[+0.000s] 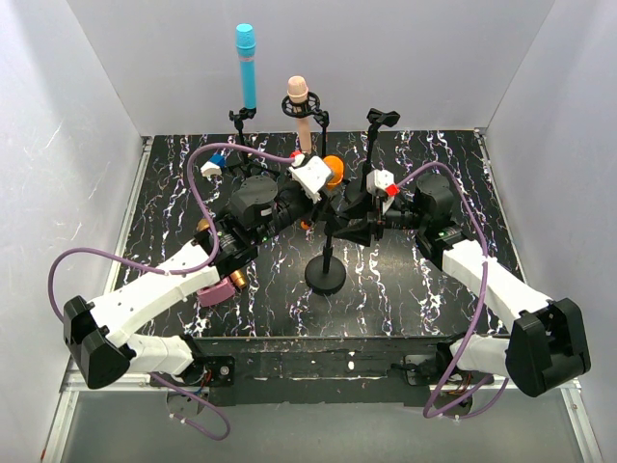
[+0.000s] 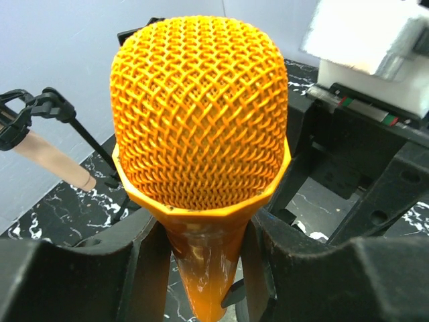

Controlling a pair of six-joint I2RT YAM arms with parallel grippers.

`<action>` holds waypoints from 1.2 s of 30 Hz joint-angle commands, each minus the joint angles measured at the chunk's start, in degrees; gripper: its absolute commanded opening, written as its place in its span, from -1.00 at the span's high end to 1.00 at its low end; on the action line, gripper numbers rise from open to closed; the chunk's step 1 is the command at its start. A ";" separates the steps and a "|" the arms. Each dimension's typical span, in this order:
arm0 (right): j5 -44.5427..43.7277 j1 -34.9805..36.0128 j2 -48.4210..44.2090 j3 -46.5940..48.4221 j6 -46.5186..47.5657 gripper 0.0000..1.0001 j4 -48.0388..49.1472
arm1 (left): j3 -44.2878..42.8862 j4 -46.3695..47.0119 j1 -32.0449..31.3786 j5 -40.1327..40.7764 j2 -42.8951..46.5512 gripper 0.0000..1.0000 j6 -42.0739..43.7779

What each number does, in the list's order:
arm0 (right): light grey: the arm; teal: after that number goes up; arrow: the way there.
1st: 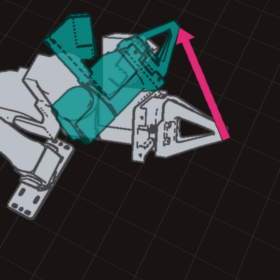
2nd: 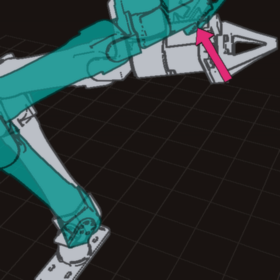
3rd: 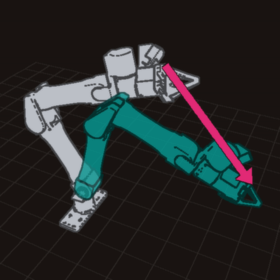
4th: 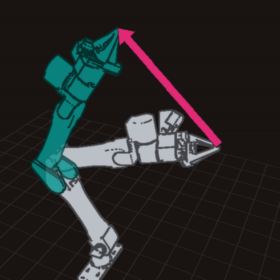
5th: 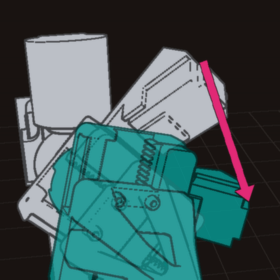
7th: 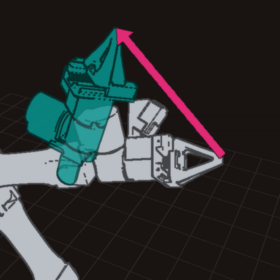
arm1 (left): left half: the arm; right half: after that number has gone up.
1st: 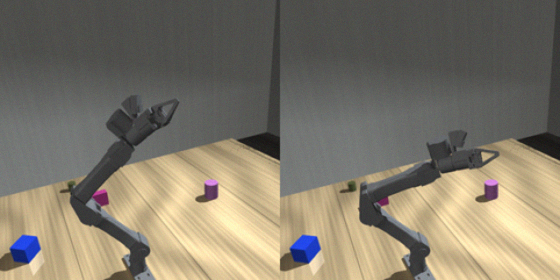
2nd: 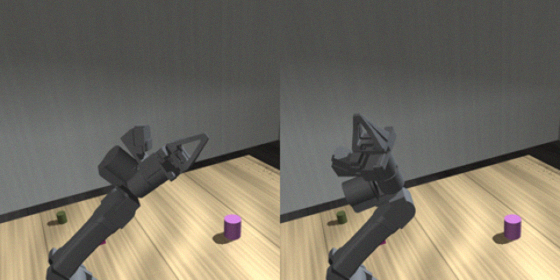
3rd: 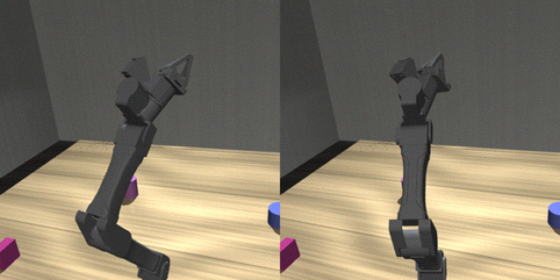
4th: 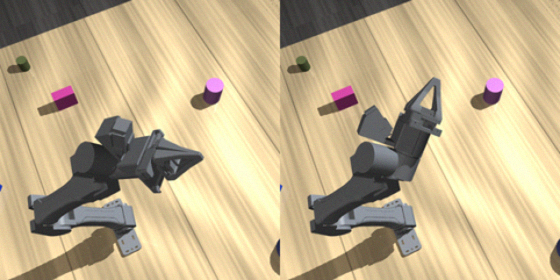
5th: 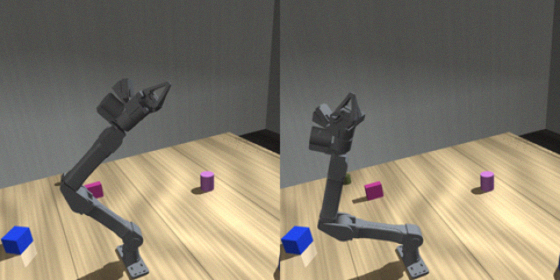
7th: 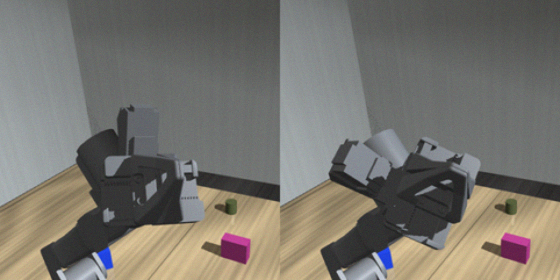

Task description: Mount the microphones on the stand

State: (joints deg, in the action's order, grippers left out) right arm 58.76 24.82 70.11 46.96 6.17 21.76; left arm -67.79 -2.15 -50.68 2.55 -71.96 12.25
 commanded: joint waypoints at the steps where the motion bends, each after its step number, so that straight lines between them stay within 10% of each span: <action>1: 0.65 0.32 -1.29 0.59 -0.64 -0.14 -0.58 | 0.38 4.35 0.23 -1.76 1.30 1.00 -1.97; 7: 0.48 0.32 -1.55 0.50 -0.81 -0.16 -0.58 | 0.47 4.26 0.40 -2.28 1.13 1.00 -2.49; 16: 0.56 0.32 -1.73 0.94 0.24 0.77 -2.16 | -0.06 3.56 0.75 -6.49 -0.10 1.00 -3.46; 36: 1.18 0.32 -2.43 4.37 4.90 0.85 -11.39 | -6.57 -8.39 2.33 -18.80 -6.87 1.00 -3.73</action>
State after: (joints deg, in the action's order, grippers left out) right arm 58.61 24.93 68.90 48.73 10.11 12.99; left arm -72.49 -3.81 -48.49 -10.79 -77.67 8.86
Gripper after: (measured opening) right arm 0.459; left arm 0.371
